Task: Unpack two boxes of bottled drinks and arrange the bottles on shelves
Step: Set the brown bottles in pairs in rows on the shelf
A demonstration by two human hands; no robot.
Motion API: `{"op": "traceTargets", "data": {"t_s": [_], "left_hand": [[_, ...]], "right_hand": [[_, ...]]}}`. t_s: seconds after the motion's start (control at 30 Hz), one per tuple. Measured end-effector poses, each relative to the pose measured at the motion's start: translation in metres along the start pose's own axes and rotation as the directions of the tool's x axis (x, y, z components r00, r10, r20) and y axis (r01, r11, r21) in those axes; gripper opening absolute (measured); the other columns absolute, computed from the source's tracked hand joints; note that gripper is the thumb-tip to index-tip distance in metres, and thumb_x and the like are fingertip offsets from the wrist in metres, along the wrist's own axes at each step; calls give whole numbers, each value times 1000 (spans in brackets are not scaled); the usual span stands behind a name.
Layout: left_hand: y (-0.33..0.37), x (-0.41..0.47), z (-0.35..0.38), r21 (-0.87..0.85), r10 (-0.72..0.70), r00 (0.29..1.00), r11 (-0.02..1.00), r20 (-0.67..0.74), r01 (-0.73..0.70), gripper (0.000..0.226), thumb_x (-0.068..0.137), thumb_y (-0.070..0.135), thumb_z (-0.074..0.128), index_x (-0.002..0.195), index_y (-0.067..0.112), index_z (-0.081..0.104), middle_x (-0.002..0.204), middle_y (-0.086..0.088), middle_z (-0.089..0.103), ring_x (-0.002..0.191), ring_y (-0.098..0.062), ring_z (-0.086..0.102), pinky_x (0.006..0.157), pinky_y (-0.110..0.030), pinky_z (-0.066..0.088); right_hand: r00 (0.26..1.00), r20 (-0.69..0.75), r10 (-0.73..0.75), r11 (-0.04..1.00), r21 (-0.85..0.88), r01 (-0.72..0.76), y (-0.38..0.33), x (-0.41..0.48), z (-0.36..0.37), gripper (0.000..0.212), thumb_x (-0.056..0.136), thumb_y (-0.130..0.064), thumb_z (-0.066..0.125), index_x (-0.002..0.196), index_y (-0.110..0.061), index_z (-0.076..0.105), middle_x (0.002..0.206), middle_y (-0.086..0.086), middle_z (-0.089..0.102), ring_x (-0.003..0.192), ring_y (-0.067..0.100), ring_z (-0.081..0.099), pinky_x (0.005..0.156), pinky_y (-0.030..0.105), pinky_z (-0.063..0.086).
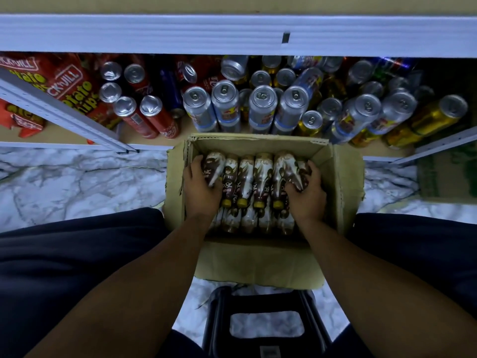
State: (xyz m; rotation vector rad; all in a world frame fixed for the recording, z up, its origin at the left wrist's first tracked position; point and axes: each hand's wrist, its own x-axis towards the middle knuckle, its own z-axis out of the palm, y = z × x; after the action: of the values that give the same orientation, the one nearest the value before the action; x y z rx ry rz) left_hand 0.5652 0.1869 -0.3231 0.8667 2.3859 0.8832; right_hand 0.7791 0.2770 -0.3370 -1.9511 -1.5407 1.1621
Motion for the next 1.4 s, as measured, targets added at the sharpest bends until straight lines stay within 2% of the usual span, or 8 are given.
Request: {"op": "traceTargets", "data": {"t_s": [0.17,0.4,0.6,0.8,0.9,1.1,1.17,1.4], "left_hand": [[10,-3,-7,-80,18,999,997,-32,-20,63,81,16,76,138,17,48,128,-6,58,116,-25,59,97,-46,52],[52,-10,-33,-276,-13,996,961,-83,-10,56,84,18,80,129,23,47,107,6,63,92,-13,60,71,-24,47],[97,-15,-65,-419,130,987,894,-99,-160,46,86,16,83,114,15,47,99,10,69,90,5,67,79,-27,58],[139,-30,-105,-479,366,929,807,-55,-346,47,90,19,81,116,46,53,122,3,68,116,-12,64,95,-38,53],[157,-38,-132,-490,438,898,778,-22,-392,48,89,19,81,123,41,55,127,4,67,119,-12,63,96,-35,53],[203,-46,-180,-482,513,856,738,-55,-473,53,85,21,85,129,26,57,108,-7,71,101,-25,67,91,-47,56],[224,-43,-194,-460,544,834,719,-94,-520,52,83,21,86,126,27,58,106,-3,73,94,-16,67,90,-38,56],[302,-18,-233,-475,619,758,614,-206,-630,50,82,12,86,114,37,58,102,4,72,81,0,63,81,-24,55]], "right_hand": [[996,-26,-81,992,96,83,-12,1,-8,81,82,-15,82,150,-29,42,132,3,64,118,23,62,96,34,51],[980,-44,-192,926,322,196,-45,-9,-31,64,86,-9,80,138,-22,46,126,3,68,115,19,65,98,44,55],[910,-38,-414,867,288,406,-84,-21,-58,57,92,-27,77,141,-31,48,136,-2,60,125,19,58,103,49,51],[787,-7,-616,763,240,600,-139,-39,-99,58,97,-35,69,148,-25,43,144,2,49,131,19,50,107,45,46],[761,-9,-649,735,253,630,-163,-50,-127,63,93,-42,72,147,-25,44,142,0,51,131,20,50,106,47,46],[696,-88,-712,650,291,702,-224,-77,-178,54,85,-32,83,127,-39,50,118,-19,59,107,0,59,88,31,53],[666,-103,-738,620,285,731,-248,-82,-192,56,83,-32,85,124,-40,49,114,-22,59,102,-1,59,83,24,52],[573,-186,-799,531,230,815,-325,-75,-219,63,77,-34,89,124,-39,47,113,-13,62,99,9,62,88,37,56]]}}
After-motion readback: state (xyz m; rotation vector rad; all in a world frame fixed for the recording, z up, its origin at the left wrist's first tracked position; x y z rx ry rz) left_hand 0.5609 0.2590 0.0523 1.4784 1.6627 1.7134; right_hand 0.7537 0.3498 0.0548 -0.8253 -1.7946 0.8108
